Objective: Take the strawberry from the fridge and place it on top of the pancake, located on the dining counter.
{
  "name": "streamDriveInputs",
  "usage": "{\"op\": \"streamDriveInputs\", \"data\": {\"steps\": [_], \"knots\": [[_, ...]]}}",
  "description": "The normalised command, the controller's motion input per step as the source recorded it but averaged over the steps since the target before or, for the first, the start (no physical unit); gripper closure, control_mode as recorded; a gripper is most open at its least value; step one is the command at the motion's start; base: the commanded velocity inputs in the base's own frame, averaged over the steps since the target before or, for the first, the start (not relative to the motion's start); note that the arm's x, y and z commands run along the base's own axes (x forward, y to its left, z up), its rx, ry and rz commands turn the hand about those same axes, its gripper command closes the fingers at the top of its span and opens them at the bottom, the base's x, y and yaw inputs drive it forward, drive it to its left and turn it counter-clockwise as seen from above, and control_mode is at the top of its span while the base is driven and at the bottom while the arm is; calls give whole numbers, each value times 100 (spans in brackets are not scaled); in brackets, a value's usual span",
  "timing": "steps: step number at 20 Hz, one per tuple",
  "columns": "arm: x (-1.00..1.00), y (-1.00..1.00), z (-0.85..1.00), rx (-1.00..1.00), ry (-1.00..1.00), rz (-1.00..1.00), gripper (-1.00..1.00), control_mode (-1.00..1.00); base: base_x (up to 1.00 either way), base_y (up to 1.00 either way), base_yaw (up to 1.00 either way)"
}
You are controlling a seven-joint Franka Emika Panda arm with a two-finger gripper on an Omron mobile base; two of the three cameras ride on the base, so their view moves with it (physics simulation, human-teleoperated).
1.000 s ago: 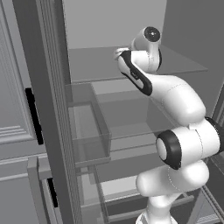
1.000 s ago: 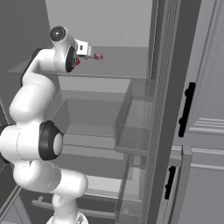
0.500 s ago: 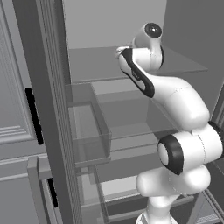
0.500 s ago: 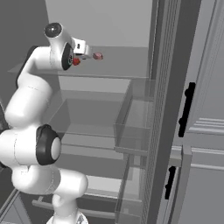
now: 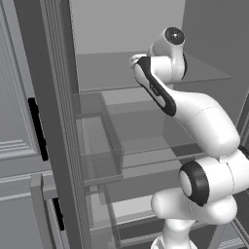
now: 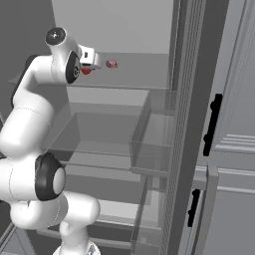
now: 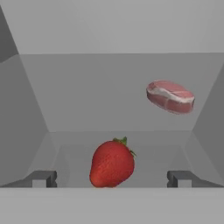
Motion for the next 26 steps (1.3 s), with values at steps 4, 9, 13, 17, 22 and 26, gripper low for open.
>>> {"op": "streamDriveInputs", "data": {"steps": [4, 9, 13, 17, 22, 26], "knots": [[0, 0, 0, 0, 0, 0, -100, -100, 0, 0, 0], [0, 0, -3, 0, 0, 0, -100, -100, 0, 0, 0], [5, 0, -15, 0, 0, 0, -100, -100, 0, 0, 0], [10, 0, -20, 0, 0, 0, -100, -100, 0, 0, 0], [14, 0, -14, 0, 0, 0, -100, -100, 0, 0, 0], [25, 0, 0, 0, 0, 0, -100, -100, 0, 0, 0]]}}
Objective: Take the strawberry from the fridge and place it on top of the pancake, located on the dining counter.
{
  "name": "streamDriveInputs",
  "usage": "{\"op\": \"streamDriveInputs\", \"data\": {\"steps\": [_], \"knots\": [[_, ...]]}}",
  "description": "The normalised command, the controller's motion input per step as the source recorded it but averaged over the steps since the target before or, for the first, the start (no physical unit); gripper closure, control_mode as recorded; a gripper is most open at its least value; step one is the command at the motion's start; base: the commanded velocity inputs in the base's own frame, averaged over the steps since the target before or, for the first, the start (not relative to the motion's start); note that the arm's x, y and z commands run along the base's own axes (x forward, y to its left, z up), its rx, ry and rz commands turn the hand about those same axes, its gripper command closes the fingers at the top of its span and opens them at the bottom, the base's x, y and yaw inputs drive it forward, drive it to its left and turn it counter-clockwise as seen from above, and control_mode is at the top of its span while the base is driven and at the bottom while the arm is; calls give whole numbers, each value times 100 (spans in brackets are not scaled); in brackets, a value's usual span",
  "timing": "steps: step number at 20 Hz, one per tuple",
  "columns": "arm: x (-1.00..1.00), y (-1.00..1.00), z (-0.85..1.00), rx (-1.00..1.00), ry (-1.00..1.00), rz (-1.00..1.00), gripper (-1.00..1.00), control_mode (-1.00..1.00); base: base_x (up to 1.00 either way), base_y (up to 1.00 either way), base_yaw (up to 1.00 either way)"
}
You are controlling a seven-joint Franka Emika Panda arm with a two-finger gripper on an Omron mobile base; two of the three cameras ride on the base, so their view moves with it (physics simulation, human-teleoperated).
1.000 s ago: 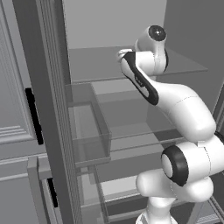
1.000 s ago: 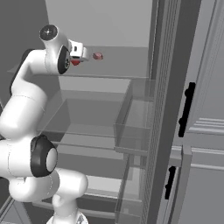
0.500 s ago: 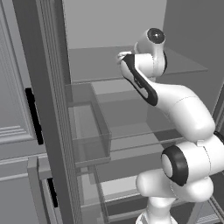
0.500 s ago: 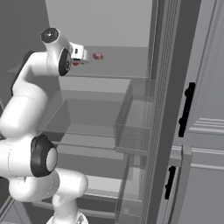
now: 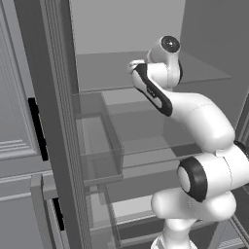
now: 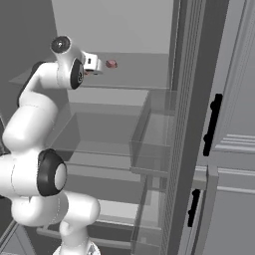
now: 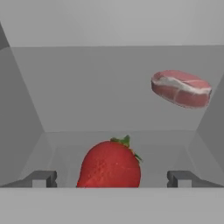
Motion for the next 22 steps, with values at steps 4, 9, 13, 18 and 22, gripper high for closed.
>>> {"op": "streamDriveInputs", "data": {"steps": [4, 9, 13, 18, 22], "knots": [[28, 0, 0, 0, 0, 0, -100, -100, 0, 0, 0], [26, 0, 0, 0, 0, 0, -100, -100, 0, 0, 0], [24, 0, 0, 0, 0, 0, -100, -100, 0, 0, 0], [16, 0, 0, 0, 0, 0, -100, -100, 0, 0, 0], [13, 0, -9, 0, 0, 0, -100, -100, 0, 0, 0]]}}
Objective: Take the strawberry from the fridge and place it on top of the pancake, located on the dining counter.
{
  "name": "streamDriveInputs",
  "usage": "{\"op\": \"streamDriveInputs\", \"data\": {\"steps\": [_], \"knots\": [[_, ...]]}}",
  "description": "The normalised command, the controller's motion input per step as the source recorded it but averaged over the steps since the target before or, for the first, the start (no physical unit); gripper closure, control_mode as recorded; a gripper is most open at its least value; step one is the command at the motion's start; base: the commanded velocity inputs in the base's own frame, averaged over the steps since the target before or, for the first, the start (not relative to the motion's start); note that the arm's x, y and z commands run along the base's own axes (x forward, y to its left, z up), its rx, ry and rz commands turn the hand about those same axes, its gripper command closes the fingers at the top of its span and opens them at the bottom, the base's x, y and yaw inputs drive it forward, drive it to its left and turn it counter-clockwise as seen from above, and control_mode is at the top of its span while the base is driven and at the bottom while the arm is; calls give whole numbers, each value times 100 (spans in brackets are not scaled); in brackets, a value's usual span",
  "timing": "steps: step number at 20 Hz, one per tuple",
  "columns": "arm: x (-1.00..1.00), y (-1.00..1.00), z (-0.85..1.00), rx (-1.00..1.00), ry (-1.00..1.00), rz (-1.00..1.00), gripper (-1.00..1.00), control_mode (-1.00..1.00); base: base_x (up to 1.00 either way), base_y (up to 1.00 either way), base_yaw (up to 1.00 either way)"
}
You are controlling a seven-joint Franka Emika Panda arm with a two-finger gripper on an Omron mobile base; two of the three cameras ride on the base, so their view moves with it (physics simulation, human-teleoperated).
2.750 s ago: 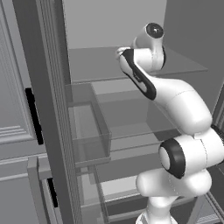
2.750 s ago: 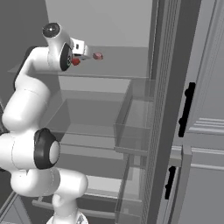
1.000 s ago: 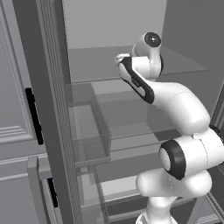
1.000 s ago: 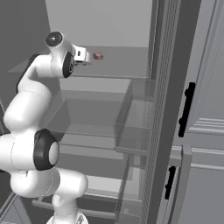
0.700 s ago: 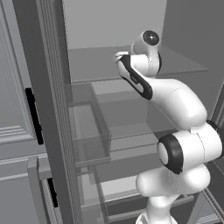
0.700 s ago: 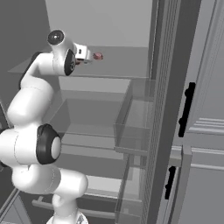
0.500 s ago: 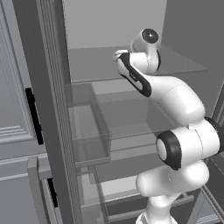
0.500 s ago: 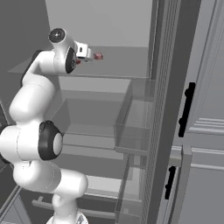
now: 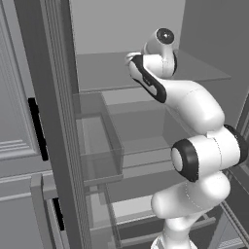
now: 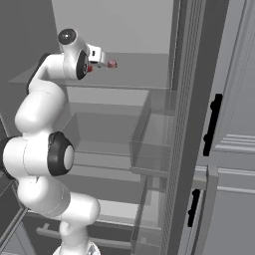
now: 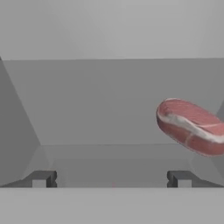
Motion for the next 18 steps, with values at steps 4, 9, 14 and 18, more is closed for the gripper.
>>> {"op": "streamDriveInputs", "data": {"steps": [4, 9, 14, 18], "knots": [[1, 0, -25, 0, 4, 0, -100, -100, 0, 0, 0], [-12, 4, -10, 0, 7, -2, -100, -100, 0, 0, 0], [-14, 0, -3, 0, 7, -4, -100, -100, 0, 0, 0], [-2, 0, -17, 0, 8, -2, -100, -100, 0, 0, 0]]}}
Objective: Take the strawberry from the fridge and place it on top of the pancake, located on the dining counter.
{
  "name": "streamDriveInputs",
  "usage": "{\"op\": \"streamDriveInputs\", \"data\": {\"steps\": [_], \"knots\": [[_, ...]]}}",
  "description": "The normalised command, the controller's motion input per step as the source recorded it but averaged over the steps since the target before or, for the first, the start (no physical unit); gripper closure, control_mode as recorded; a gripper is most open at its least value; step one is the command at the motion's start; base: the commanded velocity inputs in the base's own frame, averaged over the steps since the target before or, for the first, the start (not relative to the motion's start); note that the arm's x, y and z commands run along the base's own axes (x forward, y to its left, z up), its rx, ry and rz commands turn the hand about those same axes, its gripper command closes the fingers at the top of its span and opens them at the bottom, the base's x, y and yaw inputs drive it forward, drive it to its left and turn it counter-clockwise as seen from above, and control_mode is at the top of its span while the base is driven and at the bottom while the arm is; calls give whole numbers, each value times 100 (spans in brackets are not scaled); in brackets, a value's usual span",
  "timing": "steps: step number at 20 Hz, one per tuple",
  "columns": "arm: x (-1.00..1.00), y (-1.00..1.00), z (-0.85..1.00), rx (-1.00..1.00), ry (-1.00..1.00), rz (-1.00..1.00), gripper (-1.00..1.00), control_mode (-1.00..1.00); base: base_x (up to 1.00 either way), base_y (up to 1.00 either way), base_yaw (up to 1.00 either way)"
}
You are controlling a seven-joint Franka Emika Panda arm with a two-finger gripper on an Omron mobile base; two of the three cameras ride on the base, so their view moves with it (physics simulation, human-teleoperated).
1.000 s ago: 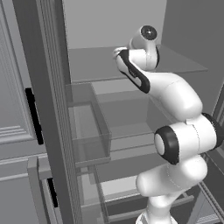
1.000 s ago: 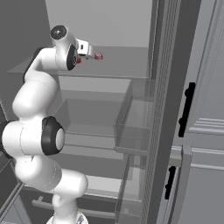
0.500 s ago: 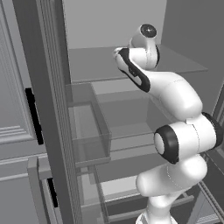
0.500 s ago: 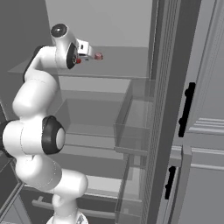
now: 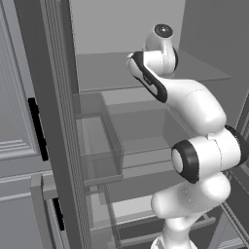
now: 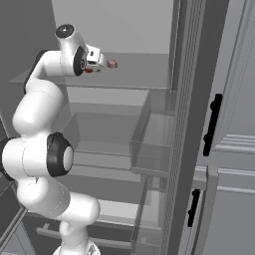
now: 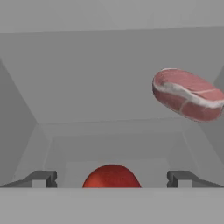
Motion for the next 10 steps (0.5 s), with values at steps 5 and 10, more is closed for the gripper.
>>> {"op": "streamDriveInputs", "data": {"steps": [5, 10], "knots": [[-3, 6, -21, 0, 2, 0, 100, -100, 0, 0, 0], [0, 0, -1, 0, 0, 0, 100, -100, 0, 0, 0]]}}
